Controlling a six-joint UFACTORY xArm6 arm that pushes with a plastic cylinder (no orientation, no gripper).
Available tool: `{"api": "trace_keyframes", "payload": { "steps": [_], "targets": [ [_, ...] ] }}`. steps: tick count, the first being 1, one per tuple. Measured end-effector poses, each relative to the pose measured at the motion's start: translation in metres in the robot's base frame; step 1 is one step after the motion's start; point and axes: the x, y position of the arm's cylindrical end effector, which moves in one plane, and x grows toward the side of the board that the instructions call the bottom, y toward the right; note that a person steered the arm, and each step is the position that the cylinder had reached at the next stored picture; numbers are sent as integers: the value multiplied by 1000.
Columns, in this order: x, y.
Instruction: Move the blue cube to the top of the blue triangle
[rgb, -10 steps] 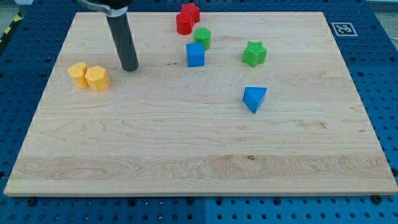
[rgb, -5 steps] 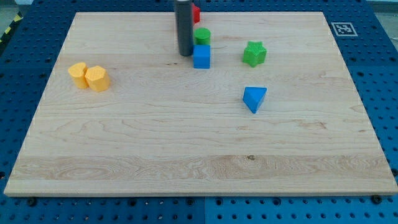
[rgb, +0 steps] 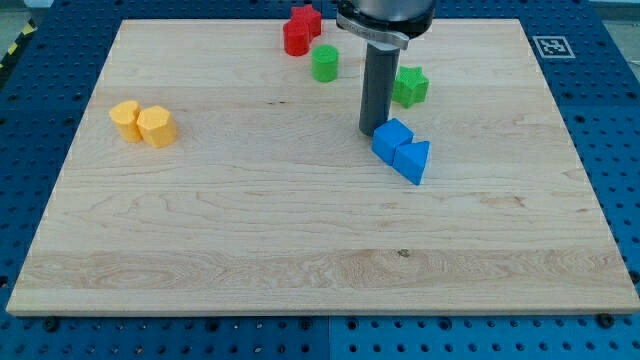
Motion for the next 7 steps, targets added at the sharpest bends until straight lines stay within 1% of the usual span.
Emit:
{"api": "trace_keyframes", "payload": {
  "steps": [1, 3, 4, 5, 6, 7],
  "targets": [
    [11, 1],
    [15, 71],
    [6, 118],
    [-37, 146],
    [-74, 118],
    [-79, 62]
  ]
}}
